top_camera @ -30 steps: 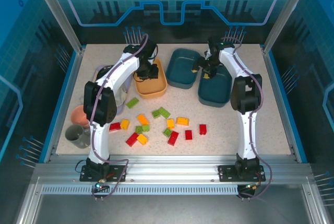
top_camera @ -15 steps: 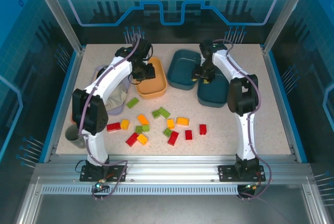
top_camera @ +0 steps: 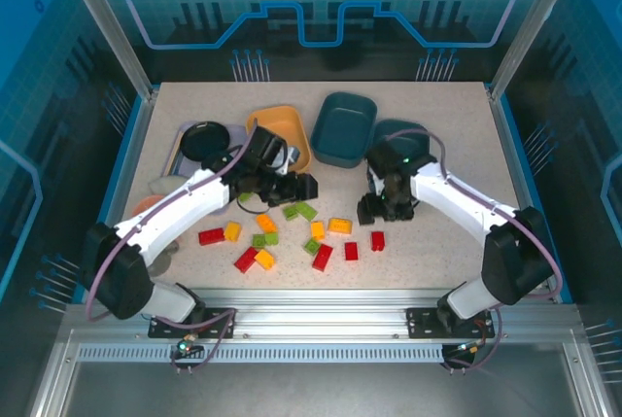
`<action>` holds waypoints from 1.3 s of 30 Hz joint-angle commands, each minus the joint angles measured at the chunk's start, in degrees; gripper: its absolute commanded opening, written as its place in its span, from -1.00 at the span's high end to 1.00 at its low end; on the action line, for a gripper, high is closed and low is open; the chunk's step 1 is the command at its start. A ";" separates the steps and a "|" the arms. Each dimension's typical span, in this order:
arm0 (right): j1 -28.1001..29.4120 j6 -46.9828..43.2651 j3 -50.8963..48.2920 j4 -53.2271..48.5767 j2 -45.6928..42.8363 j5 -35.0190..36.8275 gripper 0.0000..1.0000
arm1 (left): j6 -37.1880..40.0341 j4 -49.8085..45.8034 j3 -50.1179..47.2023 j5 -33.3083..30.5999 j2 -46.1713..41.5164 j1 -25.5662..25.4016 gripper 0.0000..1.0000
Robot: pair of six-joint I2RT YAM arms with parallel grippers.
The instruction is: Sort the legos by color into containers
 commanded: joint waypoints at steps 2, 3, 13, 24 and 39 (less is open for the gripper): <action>0.24 0.67 -4.62 1.73 0.73 -1.58 -0.43 | 2.46 -0.13 -2.14 2.41 -2.74 -0.87 -0.33; 0.18 0.60 -5.36 2.84 1.75 -2.23 -0.43 | 3.63 -1.07 -1.60 2.37 -2.35 -0.88 -0.33; -0.35 1.21 -4.14 7.76 10.80 -1.18 -0.03 | 1.72 1.05 -3.36 1.68 -1.93 -0.91 -0.32; -5.77 1.39 7.49 -0.63 0.86 8.11 0.50 | -2.59 0.28 3.49 -1.62 -0.39 -0.64 -0.33; -22.12 -1.64 36.77 -0.99 32.35 6.56 0.26 | -12.16 -13.67 4.84 -13.61 3.31 3.80 -0.26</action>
